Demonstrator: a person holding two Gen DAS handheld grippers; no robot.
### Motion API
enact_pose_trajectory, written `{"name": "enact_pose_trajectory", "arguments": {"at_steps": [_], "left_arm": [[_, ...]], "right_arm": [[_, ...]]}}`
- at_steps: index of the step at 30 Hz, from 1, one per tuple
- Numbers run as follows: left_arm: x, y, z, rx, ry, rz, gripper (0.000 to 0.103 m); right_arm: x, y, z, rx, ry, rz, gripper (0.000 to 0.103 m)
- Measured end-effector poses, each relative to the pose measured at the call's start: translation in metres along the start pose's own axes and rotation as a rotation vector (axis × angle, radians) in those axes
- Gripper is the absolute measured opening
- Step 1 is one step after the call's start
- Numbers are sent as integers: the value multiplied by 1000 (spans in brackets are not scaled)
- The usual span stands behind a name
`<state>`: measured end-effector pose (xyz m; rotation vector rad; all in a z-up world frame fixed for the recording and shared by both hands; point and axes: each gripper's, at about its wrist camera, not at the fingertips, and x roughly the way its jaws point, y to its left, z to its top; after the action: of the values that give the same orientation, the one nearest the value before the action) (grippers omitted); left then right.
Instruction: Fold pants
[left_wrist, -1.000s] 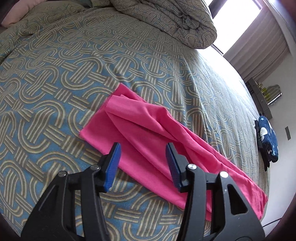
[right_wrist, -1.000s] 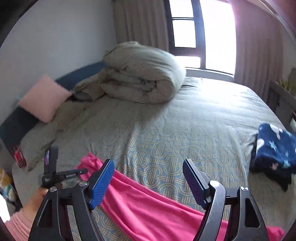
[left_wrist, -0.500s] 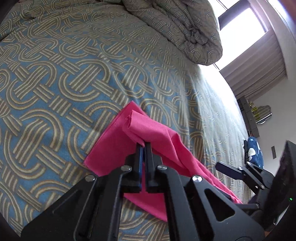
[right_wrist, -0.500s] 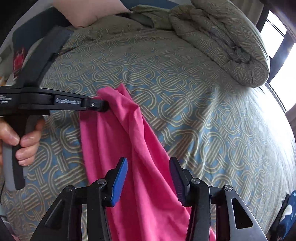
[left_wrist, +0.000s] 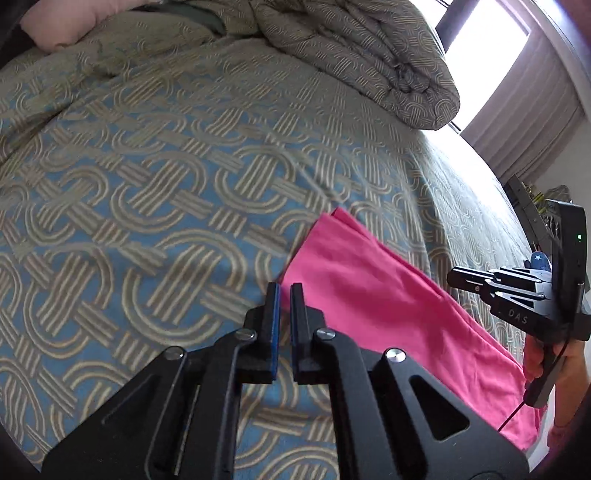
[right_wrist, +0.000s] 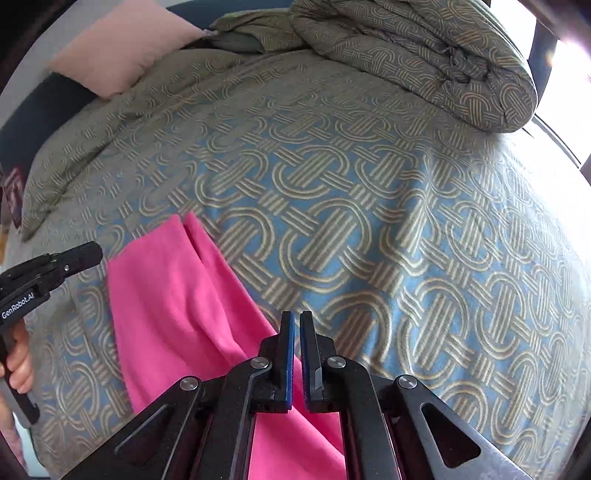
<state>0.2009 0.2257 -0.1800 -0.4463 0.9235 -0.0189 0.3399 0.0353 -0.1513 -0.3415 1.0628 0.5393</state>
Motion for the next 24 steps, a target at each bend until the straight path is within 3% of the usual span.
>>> {"name": "enact_pose_trajectory", "arguments": {"at_steps": [2, 4, 9, 11, 12, 13, 14, 16, 20, 22, 24], "left_arm": [[1, 5, -4, -18, 2, -15, 21], [0, 6, -4, -42, -7, -34, 42], [9, -5, 4, -50, -6, -56, 60], [18, -6, 6, -61, 6, -45, 59], [20, -6, 7, -69, 8, -48, 35], [23, -5, 8, -72, 21, -60, 8], [22, -4, 9, -89, 25, -62, 3], [6, -3, 8, -112, -31, -118, 4], [-20, -10, 16, -90, -123, -182, 4], [-14, -15, 22, -66, -123, -163, 4], [1, -19, 25, -33, -121, -62, 5]], "right_arm": [[2, -1, -9, -8, 36, 88, 6], [2, 4, -17, -33, 56, 147, 18], [-1, 21, -23, -82, 47, 141, 46], [1, 24, -22, -93, 51, 172, 49], [1, 27, -23, -103, 50, 173, 46], [9, 30, -19, -112, 55, 153, 14], [17, 33, -15, -118, 65, 122, 3], [17, 37, -10, -95, 58, 112, 1], [-22, 25, 2, -33, -81, 164, 1], [-34, 18, 10, -24, -128, 128, 1], [-36, 13, 18, -6, -150, 85, 1]]}}
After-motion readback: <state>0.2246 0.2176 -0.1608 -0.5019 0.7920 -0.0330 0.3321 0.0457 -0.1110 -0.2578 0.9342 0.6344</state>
